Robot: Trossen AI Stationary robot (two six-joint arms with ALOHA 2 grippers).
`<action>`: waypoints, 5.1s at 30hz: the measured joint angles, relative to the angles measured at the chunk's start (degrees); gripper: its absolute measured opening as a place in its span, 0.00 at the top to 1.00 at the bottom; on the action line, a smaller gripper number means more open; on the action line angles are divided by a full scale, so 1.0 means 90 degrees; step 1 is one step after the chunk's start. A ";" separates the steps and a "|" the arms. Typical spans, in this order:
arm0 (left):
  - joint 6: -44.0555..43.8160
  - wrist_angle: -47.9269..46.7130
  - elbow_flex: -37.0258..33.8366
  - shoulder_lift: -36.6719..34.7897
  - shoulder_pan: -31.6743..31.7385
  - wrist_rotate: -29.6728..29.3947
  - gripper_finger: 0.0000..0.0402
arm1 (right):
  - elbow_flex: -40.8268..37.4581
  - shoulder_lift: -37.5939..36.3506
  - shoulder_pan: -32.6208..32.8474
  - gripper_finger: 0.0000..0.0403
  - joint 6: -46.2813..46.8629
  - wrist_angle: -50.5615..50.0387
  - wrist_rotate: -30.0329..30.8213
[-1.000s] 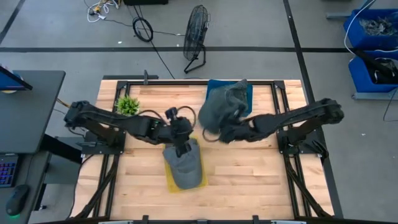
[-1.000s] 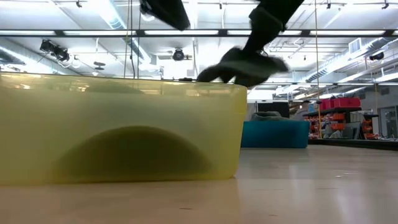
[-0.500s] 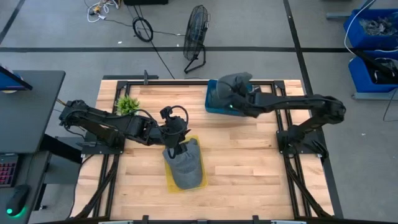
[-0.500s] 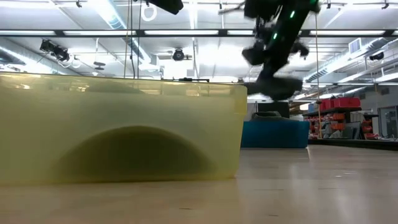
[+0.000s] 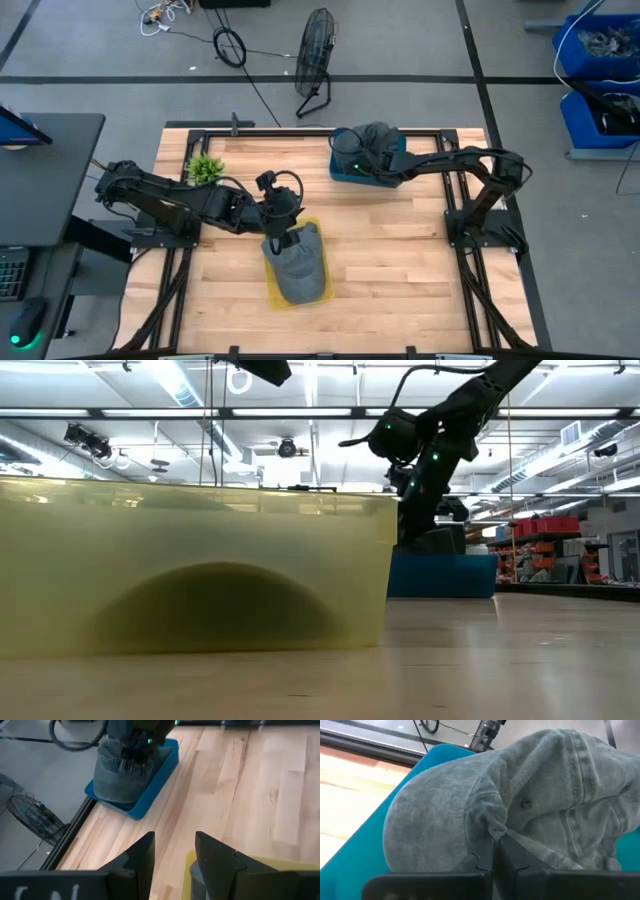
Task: Pick & Place hat
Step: Put the dark gray cap into the blue bin, then return to Home Position
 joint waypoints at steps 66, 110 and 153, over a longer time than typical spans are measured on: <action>-0.0840 -0.0548 -0.0002 0.0002 0.0002 -0.0002 0.64 | -0.0197 0.0118 -0.0495 0.99 -0.2670 -0.0547 -0.1043; -0.0549 0.1825 -0.5616 -0.6187 -0.1324 -0.1047 0.64 | -0.4334 -0.9588 0.2605 0.98 -0.4916 0.0836 -0.4030; 0.2336 0.5122 -0.8825 -0.9162 -0.1319 0.1459 0.64 | -0.6164 -1.0043 0.2598 0.97 -0.4672 0.2313 -0.4555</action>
